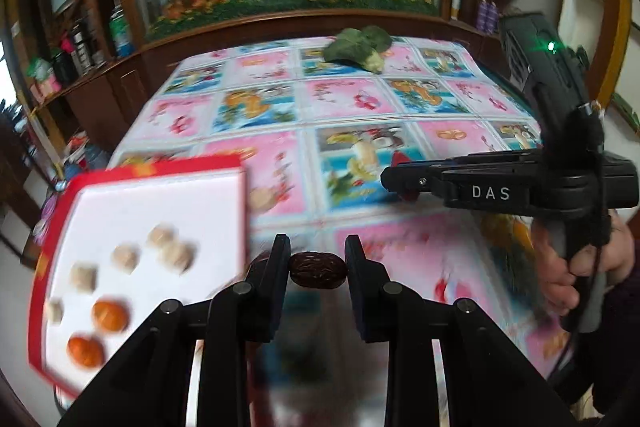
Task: Organize fruits
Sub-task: 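Lower both red dates into the tray and open both tools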
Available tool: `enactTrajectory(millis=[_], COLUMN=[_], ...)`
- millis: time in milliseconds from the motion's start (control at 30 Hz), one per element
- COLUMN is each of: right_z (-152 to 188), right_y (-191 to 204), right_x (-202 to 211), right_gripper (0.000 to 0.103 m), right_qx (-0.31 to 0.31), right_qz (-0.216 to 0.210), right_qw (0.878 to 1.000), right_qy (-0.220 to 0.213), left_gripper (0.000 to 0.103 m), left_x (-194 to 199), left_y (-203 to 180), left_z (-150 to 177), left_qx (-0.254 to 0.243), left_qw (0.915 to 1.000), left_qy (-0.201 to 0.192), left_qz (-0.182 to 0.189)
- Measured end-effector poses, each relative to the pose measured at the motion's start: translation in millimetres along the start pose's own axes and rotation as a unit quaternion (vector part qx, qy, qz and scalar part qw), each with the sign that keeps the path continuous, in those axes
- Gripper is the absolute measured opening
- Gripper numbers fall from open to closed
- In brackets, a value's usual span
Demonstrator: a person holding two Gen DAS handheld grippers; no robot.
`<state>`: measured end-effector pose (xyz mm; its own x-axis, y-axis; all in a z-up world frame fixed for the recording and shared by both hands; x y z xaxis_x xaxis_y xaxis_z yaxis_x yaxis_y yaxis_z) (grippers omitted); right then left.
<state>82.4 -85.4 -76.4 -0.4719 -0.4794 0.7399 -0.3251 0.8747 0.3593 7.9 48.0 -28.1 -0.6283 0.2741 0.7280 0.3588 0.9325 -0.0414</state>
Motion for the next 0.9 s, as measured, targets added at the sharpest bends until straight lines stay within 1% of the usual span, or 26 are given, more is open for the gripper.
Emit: enactTrajectory(millis=[100, 133, 267, 400, 600, 700, 900], right_z=[6.2, 8.5, 15.0, 19.9, 26.7, 34.8, 49.9], right_y=[32.3, 44.9, 86.8, 125.9, 156.2, 171.6, 187.8], right_x=[-3.9, -6.3, -17.9, -28.9, -37.9, -41.8, -56.6], right_gripper=[0.017, 0.017, 0.017, 0.017, 0.017, 0.017, 0.017], right_qx=[0.001, -0.002, 0.000, 0.012, 0.030, 0.050, 0.073], right_qz=[-0.029, -0.047, -0.093, -0.118, -0.125, -0.113, -0.086], right_qw=[1.000, 0.999, 0.996, 0.993, 0.991, 0.992, 0.992], right_qy=[-0.007, -0.007, -0.002, 0.006, 0.022, 0.029, 0.049], left_gripper=[0.027, 0.027, 0.027, 0.027, 0.027, 0.027, 0.027], left_x=[21.7, 29.5, 50.6, 65.5, 74.0, 77.6, 73.5], left_y=[28.1, 40.5, 83.1, 119.1, 151.8, 165.6, 193.8], left_z=[15.9, 21.4, 35.9, 52.0, 69.4, 73.7, 77.9], left_qx=[0.024, 0.034, 0.072, 0.103, 0.133, 0.143, 0.161], left_qw=[0.9992, 0.9984, 0.9937, 0.9876, 0.9815, 0.9785, 0.9735], left_qy=[-0.009, -0.012, -0.023, -0.031, -0.036, -0.043, -0.045], left_qz=[-0.032, -0.044, -0.083, -0.114, -0.133, -0.143, -0.156])
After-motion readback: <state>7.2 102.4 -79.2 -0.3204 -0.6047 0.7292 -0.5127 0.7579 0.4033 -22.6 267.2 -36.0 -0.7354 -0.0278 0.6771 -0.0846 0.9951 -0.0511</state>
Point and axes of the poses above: each gripper's, at about its wrist camera, not at the fingertips, and x roughly against the way its jaws point, y to its left, z to its underside, the point moved 3 cm from there along -x, roughly the way its jaws point, and after that the axes turned 5 degrees about z, right-handed, at the moved point
